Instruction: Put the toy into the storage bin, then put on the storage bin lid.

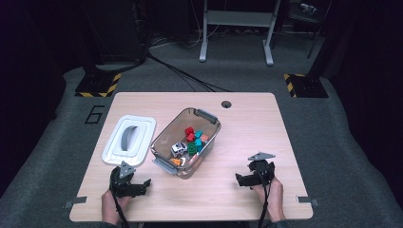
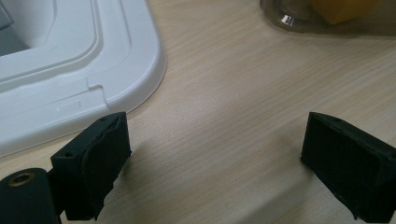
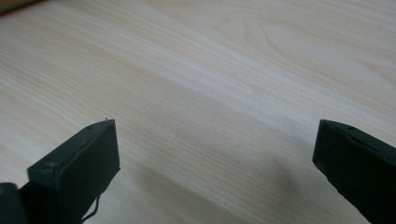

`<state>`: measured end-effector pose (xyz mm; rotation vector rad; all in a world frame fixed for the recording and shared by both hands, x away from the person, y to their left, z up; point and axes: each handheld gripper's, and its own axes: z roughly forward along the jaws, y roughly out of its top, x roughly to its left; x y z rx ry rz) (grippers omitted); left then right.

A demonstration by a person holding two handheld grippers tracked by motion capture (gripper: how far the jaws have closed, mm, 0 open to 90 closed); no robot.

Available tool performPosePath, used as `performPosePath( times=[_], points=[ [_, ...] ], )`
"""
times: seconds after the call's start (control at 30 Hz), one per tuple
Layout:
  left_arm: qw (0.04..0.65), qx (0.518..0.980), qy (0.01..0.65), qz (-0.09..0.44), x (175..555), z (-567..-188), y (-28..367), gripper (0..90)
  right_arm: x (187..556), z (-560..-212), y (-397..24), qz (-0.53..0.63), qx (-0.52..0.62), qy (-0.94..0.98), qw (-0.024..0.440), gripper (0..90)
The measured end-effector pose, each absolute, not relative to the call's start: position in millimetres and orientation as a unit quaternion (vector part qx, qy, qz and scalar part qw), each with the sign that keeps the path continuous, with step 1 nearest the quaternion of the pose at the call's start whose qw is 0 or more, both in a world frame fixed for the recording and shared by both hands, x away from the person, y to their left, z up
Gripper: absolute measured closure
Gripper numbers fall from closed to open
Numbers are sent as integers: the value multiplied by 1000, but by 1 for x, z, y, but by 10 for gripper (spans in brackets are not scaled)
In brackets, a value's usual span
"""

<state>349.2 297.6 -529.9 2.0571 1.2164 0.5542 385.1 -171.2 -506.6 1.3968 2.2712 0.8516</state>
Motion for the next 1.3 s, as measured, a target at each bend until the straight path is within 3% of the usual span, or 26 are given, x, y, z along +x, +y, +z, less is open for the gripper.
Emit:
performPosePath(
  times=[0.43, 0.7, 1.3],
  points=[
    [341, 783, 474, 217, 348, -529, 301, 105, 385, -524, -184, 302, 506, 785, 193, 0],
    [365, 771, 476, 213, 354, -514, 313, 50, 385, -528, -188, 320, 506, 775, 202, 0],
    [354, 745, 533, 188, 433, -482, 368, 63, 386, -529, -191, 326, 496, 778, 204, 0]
  ],
)
